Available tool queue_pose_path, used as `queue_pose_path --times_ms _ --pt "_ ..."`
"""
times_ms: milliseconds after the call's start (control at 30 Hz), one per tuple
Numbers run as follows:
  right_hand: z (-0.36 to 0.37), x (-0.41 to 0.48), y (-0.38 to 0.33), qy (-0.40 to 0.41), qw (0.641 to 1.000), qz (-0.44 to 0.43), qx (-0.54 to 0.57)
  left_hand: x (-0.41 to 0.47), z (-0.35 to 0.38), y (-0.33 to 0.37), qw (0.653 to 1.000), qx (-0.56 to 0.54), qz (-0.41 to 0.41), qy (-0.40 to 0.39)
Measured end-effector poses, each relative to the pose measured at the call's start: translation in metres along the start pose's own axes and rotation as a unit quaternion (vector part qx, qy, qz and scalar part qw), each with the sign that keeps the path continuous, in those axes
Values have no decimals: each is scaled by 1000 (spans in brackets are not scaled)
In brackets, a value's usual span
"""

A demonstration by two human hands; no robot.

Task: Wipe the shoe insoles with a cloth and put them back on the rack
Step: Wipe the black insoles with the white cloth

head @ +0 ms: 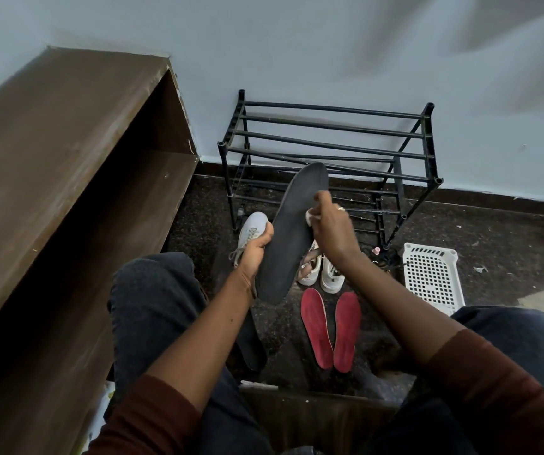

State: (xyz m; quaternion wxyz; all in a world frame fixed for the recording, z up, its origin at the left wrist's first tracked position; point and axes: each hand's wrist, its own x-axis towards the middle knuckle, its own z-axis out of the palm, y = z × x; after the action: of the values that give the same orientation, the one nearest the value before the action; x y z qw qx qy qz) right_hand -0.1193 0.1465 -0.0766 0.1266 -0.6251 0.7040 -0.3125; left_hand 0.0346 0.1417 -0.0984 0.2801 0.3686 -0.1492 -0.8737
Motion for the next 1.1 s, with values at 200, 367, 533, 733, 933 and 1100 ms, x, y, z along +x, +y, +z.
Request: queue_pose_path --times_ms 200,367,533,733,933,1100 --pt "-9 13 12 42 997 50 35 -4 -4 2 998 -19 -29 -45" --pt "0 -21 -7 -31 998 15 54 3 -2 4 1000 28 -3 -1" --pt "16 -84 -35 -131 980 -136 63 9 4 2 997 58 27 45" --pt "19 -77 -24 -106 985 -131 43 9 4 -4 995 66 34 72" --pt "2 2 12 13 998 50 29 1 9 -16 996 55 -63 22" --pt "-14 28 33 96 953 211 194 4 7 -10 995 68 -68 30"
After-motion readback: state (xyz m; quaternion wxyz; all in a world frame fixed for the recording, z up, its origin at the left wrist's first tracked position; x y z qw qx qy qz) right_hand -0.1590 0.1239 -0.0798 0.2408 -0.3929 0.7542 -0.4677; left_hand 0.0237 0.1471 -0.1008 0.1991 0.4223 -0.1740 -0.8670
